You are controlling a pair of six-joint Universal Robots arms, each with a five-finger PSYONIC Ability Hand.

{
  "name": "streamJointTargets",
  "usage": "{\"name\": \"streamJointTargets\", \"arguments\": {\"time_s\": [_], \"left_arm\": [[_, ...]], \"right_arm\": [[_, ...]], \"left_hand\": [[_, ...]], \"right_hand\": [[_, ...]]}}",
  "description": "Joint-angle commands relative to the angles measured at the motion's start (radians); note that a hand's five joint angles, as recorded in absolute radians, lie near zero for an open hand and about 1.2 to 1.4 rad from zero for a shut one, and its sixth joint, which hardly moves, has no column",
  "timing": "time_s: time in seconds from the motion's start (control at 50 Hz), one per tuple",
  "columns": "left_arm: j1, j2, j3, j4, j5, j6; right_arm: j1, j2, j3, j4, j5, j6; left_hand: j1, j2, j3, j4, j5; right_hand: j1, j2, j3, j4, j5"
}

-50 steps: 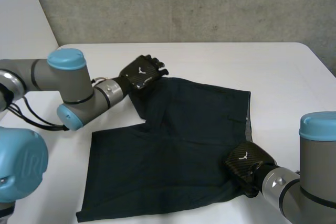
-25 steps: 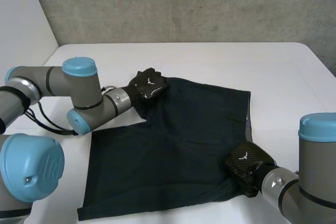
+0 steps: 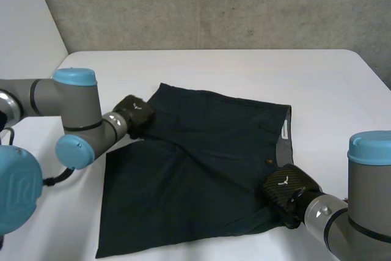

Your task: Fold the shorts.

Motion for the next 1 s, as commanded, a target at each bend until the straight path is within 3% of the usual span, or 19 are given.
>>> {"name": "streamJointTargets", "arguments": {"time_s": [0.02, 0.16, 0.36, 0.44, 0.56, 0.66, 0.78, 0.86, 1.0], "left_arm": [[-0.016, 0.081, -0.142, 0.050, -0.111, -0.081], [-0.049, 0.125, -0.179, 0.050, -0.193, -0.214], [-0.056, 0.186, -0.225, 0.059, -0.200, -0.260], [-0.048, 0.242, -0.260, 0.059, -0.197, -0.262], [0.013, 0.389, -0.347, 0.102, -0.194, -0.290], [0.064, 0.544, -0.482, 0.105, -0.171, -0.328], [0.058, 0.757, -0.738, 0.069, -0.064, -0.377], [0.046, 0.861, -0.897, 0.014, -0.039, -0.389], [-0.013, 0.892, -1.053, -0.042, -0.044, -0.397]], "right_arm": [[0.002, 0.000, 0.003, 0.000, 0.000, 0.000], [-0.001, -0.002, 0.007, 0.000, -0.002, 0.000], [-0.002, -0.002, 0.009, 0.000, 0.000, 0.002], [-0.007, -0.005, 0.007, -0.006, 0.002, 0.003], [-0.013, -0.014, -0.002, -0.006, -0.002, 0.061], [-0.021, -0.025, -0.016, -0.006, -0.005, 0.136], [-0.042, -0.032, -0.036, -0.007, -0.028, 0.238], [-0.056, -0.031, -0.052, -0.006, -0.051, 0.340], [-0.065, -0.031, -0.059, -0.007, -0.075, 0.420]], "left_hand": [[0.246, 0.200, 0.207, 0.196, 0.264], [0.246, 0.200, 0.207, 0.196, 0.264], [0.155, 0.109, 0.116, 0.106, 0.173], [-0.434, -0.480, -0.473, -0.483, -0.416], [-0.576, -0.622, -0.615, -0.625, -0.558], [-0.594, -0.639, -0.633, -0.643, -0.575], [-0.591, -0.637, -0.630, -0.640, -0.573], [-0.576, -0.622, -0.615, -0.626, -0.558], [-0.570, -0.616, -0.609, -0.620, -0.552]], "right_hand": [[0.411, 0.219, 0.206, 0.205, 0.232], [0.411, 0.219, 0.206, 0.205, 0.232], [0.411, 0.219, 0.206, 0.205, 0.232], [0.411, 0.219, 0.206, 0.205, 0.232], [0.411, 0.219, 0.206, 0.205, 0.232], [0.411, 0.219, 0.206, 0.205, 0.232], [0.411, 0.219, 0.206, 0.205, 0.232], [0.411, 0.219, 0.206, 0.205, 0.232], [0.411, 0.219, 0.206, 0.205, 0.232]]}}
